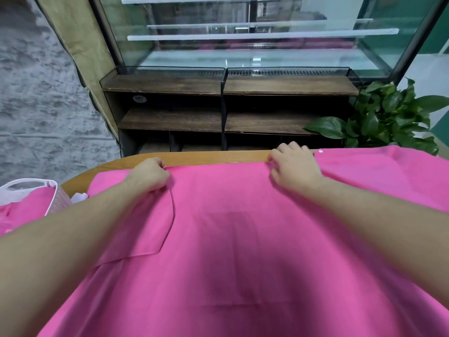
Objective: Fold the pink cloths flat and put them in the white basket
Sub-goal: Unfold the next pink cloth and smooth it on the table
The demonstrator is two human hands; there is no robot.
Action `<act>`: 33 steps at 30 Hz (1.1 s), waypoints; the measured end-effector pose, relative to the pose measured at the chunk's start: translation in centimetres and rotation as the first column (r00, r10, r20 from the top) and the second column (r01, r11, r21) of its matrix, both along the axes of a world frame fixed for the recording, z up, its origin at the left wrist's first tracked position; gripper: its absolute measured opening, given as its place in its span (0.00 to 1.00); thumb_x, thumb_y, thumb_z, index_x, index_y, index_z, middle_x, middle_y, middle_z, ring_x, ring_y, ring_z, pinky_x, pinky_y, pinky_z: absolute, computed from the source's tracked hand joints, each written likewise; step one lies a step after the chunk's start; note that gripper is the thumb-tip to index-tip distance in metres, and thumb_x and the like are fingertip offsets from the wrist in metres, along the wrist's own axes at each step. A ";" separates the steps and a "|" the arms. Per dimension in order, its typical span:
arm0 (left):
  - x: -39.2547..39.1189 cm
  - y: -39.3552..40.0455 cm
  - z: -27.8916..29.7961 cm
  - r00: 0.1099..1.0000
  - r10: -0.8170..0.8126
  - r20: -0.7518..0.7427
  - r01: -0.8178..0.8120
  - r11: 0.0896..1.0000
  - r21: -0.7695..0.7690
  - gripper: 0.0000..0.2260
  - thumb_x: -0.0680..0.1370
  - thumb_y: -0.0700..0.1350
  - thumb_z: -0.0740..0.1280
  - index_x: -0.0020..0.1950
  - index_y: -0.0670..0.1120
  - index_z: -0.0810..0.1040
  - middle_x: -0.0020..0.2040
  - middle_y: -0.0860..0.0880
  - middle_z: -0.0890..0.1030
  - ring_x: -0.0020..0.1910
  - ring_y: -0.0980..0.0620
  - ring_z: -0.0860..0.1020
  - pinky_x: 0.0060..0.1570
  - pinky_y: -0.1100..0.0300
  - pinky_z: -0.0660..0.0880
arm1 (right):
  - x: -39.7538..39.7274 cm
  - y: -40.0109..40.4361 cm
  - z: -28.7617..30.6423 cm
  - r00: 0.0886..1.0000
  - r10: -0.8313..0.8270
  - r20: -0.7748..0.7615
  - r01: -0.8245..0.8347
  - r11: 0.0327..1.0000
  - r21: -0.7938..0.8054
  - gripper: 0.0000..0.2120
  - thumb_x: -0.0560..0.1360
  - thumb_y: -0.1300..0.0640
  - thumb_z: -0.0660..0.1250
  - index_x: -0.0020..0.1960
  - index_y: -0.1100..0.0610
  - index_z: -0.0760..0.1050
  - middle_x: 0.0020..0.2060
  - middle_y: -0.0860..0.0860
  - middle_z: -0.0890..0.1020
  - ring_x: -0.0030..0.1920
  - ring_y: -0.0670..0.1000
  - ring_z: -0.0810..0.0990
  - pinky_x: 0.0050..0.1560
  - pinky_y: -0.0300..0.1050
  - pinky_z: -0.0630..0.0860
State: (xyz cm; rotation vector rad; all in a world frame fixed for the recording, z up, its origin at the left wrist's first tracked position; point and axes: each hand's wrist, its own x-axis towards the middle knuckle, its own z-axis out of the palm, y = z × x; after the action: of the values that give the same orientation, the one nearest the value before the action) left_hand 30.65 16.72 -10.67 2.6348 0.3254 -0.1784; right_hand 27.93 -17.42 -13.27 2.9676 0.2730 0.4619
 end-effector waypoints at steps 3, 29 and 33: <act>-0.1 0.9 0.5 0.996 0.040 0.076 -0.039 0.999 -0.015 0.08 0.74 0.36 0.61 0.41 0.46 0.77 0.33 0.48 0.79 0.31 0.47 0.78 0.33 0.59 0.73 | 0.1 1.5 -0.3 0.982 -0.015 -0.186 0.039 0.992 0.124 0.19 0.75 0.50 0.63 0.66 0.50 0.73 0.62 0.51 0.77 0.63 0.56 0.72 0.61 0.52 0.69; -2.2 2.1 0.2 0.998 -0.061 -0.021 0.058 0.990 -0.128 0.35 0.74 0.53 0.73 0.76 0.50 0.62 0.71 0.41 0.70 0.65 0.43 0.73 0.64 0.55 0.70 | -4.5 10.7 -3.0 0.909 0.026 -0.416 0.086 0.965 0.249 0.25 0.81 0.36 0.45 0.78 0.37 0.54 0.79 0.46 0.57 0.78 0.54 0.53 0.75 0.62 0.49; -5.2 3.6 -0.1 0.986 -0.135 -0.093 0.125 0.987 -0.099 0.46 0.65 0.67 0.75 0.77 0.53 0.59 0.75 0.44 0.66 0.71 0.45 0.70 0.70 0.49 0.68 | -5.1 9.7 -3.2 0.908 0.042 -0.416 0.062 0.970 0.235 0.27 0.80 0.34 0.40 0.78 0.36 0.48 0.80 0.45 0.49 0.80 0.51 0.44 0.76 0.64 0.39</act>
State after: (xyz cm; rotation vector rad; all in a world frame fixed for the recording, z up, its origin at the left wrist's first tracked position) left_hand 25.48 20.32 -10.78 2.5610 0.1733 -0.3606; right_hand 22.85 -7.69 -16.44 3.2829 0.2555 -0.1697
